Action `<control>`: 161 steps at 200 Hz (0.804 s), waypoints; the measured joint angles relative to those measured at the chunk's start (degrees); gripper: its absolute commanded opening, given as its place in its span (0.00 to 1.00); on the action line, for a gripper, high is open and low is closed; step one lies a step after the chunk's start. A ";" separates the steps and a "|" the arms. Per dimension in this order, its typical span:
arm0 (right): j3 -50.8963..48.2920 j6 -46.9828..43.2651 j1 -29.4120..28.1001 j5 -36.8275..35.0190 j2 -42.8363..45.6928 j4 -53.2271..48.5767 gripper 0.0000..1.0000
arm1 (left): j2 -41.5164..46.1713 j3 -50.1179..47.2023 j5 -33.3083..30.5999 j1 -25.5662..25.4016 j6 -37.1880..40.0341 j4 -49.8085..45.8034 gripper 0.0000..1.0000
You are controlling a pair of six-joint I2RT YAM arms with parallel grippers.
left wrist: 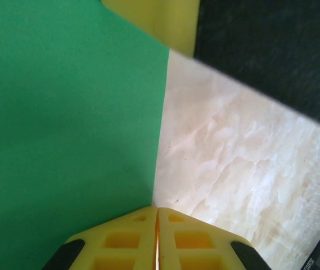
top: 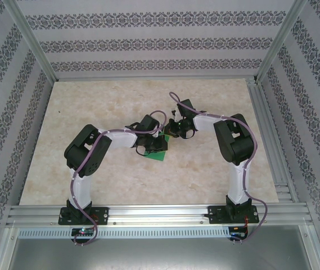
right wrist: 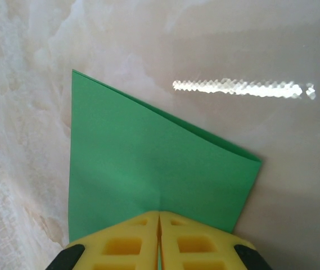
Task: Fold a paper plane with a square sheet of paper (pick it up from the middle)
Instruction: First fold in half a square sheet of paper at the center of the table.
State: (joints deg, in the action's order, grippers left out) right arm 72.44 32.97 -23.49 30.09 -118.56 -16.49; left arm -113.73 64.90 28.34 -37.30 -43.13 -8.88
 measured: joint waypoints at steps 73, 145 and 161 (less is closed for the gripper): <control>0.31 -0.09 0.00 -0.02 -0.11 -0.50 0.09 | 4.35 -5.49 -1.05 -2.34 0.48 -0.26 0.10; 0.33 -0.13 0.00 -0.04 -0.13 -0.57 0.10 | 6.32 -7.26 -2.40 -4.00 1.57 -1.81 0.10; 0.66 -0.15 0.00 -0.24 -0.13 -1.05 0.10 | 6.84 -7.26 -2.51 -4.35 2.27 -3.37 0.11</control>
State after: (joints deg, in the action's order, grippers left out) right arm 73.10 32.82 -23.49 29.85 -118.69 -17.54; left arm -106.89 57.65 25.82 -41.65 -40.86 -12.25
